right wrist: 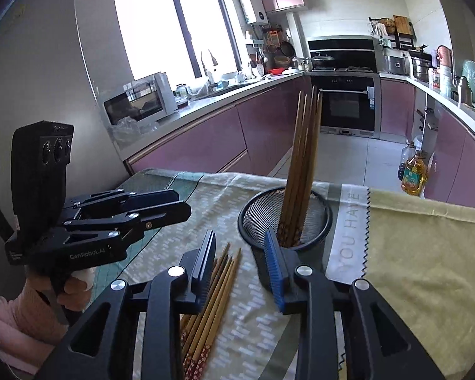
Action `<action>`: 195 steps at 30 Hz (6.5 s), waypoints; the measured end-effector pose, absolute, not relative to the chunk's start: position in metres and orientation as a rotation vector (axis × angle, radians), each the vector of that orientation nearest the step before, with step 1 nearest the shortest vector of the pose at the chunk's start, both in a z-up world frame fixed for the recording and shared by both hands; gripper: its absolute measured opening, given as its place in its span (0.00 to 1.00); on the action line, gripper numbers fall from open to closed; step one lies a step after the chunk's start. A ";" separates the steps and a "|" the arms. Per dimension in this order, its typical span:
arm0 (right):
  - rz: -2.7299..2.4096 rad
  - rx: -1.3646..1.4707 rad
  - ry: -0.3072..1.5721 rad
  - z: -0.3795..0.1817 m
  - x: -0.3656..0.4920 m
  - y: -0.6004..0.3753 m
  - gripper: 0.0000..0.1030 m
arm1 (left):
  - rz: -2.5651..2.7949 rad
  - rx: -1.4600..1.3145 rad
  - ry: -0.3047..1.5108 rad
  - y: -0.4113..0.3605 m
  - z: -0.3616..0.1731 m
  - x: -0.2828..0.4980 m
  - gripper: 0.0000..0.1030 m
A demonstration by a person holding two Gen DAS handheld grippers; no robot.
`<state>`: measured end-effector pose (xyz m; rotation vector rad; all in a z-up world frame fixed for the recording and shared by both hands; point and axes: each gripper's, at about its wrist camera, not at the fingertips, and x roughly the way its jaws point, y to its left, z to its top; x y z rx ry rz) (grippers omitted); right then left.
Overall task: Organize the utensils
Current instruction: 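Open the right gripper and withdraw it from the mesh cup, then lower the right gripper onto a third chopstick and close on it, then lift the held chopstick upright with the right gripper, then lower the chopstick into the black mesh cup with the right gripper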
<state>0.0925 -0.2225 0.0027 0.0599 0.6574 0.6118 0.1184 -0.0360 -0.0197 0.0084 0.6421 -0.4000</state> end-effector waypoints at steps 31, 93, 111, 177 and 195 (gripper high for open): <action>0.595 0.035 0.892 -0.082 0.070 -0.191 0.29 | -0.380 0.068 0.903 -0.049 -0.116 0.082 0.38; 0.613 -0.033 0.897 -0.085 0.081 -0.167 0.05 | -0.369 0.052 0.908 -0.036 -0.115 0.084 0.08; 0.616 -0.033 0.893 -0.082 0.093 -0.164 0.05 | -0.385 0.069 0.928 -0.042 -0.117 0.100 0.07; 0.457 0.124 0.484 0.044 0.146 -0.247 0.06 | -0.532 -0.136 0.421 -0.059 0.099 0.155 0.07; 0.463 0.135 0.537 0.029 0.148 -0.244 0.06 | -0.504 -0.101 0.416 -0.070 0.104 0.172 0.07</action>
